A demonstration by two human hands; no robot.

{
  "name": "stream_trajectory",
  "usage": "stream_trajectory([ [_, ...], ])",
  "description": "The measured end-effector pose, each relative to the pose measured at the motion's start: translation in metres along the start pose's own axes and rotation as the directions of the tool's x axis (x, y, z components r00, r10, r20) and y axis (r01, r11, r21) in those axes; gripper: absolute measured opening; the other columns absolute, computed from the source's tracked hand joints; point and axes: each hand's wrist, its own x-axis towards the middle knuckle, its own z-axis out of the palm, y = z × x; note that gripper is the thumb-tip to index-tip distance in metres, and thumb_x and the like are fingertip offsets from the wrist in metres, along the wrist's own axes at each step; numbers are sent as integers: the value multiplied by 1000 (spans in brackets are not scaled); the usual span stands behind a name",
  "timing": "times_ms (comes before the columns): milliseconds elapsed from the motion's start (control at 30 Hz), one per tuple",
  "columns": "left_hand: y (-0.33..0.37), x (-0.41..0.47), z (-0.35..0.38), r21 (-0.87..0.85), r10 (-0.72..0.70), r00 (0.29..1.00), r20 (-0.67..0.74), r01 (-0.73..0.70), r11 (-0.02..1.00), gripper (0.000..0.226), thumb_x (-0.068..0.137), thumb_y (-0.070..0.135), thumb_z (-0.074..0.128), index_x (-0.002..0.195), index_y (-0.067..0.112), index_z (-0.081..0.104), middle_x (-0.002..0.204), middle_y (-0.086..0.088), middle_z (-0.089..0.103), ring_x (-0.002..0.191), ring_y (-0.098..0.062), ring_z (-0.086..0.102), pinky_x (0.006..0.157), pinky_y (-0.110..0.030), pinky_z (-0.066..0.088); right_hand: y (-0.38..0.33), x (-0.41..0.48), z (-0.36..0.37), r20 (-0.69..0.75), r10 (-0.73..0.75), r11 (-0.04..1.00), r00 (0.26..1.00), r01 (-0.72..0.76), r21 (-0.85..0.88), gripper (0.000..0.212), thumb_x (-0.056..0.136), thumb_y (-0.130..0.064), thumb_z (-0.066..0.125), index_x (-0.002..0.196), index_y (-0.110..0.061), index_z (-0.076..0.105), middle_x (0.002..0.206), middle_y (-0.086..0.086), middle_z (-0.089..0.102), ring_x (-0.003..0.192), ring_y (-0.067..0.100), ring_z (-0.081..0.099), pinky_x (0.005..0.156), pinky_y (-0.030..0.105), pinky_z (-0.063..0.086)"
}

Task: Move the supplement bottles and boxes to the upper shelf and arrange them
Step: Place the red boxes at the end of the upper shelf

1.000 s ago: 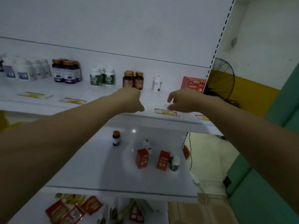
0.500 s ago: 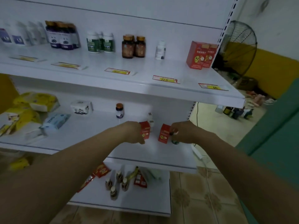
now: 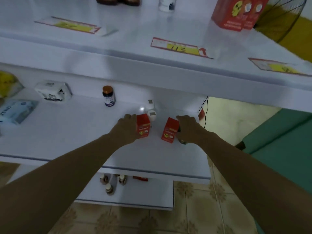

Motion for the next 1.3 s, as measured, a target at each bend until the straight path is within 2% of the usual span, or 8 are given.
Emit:
stream_trajectory([
  [133, 7, 40, 26, -41, -7, 999, -53, 5, 999, 92, 78, 34, 72, 145, 2, 19, 146, -17, 30, 131, -34, 39, 109, -40, 33, 9, 37, 20, -2, 17, 999, 1000, -17, -29, 72, 87, -32, 62, 144, -10, 24, 140, 12, 39, 128, 31, 37, 100, 42, 37],
  [500, 20, 80, 48, 111, -180, 964, -197, 204, 973, 52, 85, 22, 63, 128, 1, 44, 132, -17, 34, 119, -31, 38, 99, -38, 42, 18, 50, 53, -83, -68, 989, 994, 78, 129, 62, 86, -36, 61, 135, -4, 37, 132, 14, 38, 122, 30, 41, 102, 39, 39],
  [700, 20, 59, 47, -54, -233, 966, -112, 228, 972, 55, 80, 23, 68, 130, 16, 45, 123, -11, 54, 113, -28, 48, 91, -37, 45, 21, 26, 50, -40, -71, 936, 997, 80, 342, 65, 84, -45, 62, 135, -12, 40, 131, 11, 43, 124, 27, 39, 104, 37, 37],
  [833, 21, 17, 33, -542, -224, 971, -88, 142, 828, 47, 72, 18, 77, 115, 15, 58, 106, -2, 63, 94, -17, 56, 76, -25, 46, 14, -12, 33, -49, -51, 740, 997, 71, 669, 70, 82, -33, 70, 141, -16, 36, 130, 5, 51, 121, 22, 49, 100, 34, 45],
  [967, 17, -39, 6, -789, -149, 988, -43, 58, 611, 36, 71, 16, 77, 105, 12, 64, 92, 2, 66, 89, -14, 61, 76, -23, 47, 1, -62, 10, -51, 3, 413, 999, 45, 910, 51, 79, -33, 73, 123, -16, 54, 109, -6, 64, 88, 5, 63, 59, 10, 43],
  [1133, 5, -136, -31, -967, 5, 1000, 10, 8, 255, 59, 57, 24, 73, 111, 4, 63, 88, -7, 73, 95, -22, 64, 87, -29, 48, -32, -147, -16, -103, 29, 36, 994, 101, 994, 28, 79, -33, 70, 101, -17, 63, 98, 5, 70, 91, 24, 69, 80, 37, 56],
  [1233, 0, -195, -61, -989, 106, 994, 14, -1, 145, 69, 53, 31, 75, 115, 4, 62, 112, -17, 68, 107, -29, 60, 101, -40, 42, -60, -205, -42, -111, -15, -169, 994, 107, 980, 48, 74, -40, 67, 111, -12, 57, 103, 13, 68, 85, 24, 67, 85, 43, 54],
  [1300, 3, -232, -86, -997, 175, 984, -14, -28, 74, 49, 59, 25, 75, 105, 11, 68, 113, -19, 68, 105, -30, 62, 100, -44, 43, -76, -240, -63, -163, -40, -227, 986, 150, 962, 70, 68, -47, 64, 125, -8, 52, 113, 17, 65, 87, 24, 66, 83, 41, 56],
])
